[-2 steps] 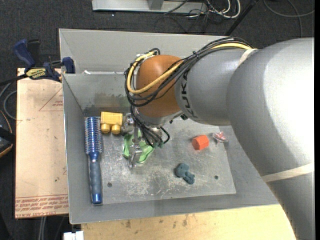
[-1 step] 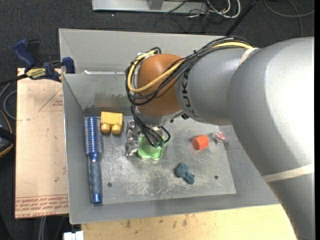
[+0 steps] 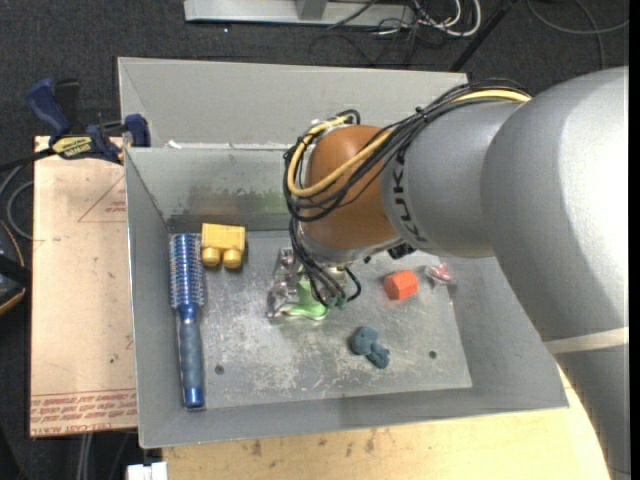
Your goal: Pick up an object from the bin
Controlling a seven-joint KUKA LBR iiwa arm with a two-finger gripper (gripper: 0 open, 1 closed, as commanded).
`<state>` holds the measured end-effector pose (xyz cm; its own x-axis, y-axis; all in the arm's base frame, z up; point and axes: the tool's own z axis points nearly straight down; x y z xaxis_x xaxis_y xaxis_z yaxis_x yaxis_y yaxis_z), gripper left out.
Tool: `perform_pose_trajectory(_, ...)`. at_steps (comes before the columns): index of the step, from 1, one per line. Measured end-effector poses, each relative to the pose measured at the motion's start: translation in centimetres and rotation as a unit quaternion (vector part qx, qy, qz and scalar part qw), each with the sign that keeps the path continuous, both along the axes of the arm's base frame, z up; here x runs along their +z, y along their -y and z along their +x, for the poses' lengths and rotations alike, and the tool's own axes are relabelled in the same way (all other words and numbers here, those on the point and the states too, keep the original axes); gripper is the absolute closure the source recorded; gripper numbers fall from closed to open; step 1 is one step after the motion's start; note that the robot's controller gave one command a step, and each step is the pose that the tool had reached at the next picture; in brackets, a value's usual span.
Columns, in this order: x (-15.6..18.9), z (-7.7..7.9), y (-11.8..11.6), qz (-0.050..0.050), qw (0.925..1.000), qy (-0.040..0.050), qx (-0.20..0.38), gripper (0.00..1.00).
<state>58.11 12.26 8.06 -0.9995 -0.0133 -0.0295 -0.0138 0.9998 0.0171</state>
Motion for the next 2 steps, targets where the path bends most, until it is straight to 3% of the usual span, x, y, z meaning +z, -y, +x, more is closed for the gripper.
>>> perform_pose_trajectory(1, -0.4, -0.3, 0.4, -0.005, 1.0000, -0.0067, 0.000, 0.00)
perform_pose_trajectory(2, -0.4, 0.1, 6.5, -0.003, 0.9994, -0.0070, -0.033, 0.00)
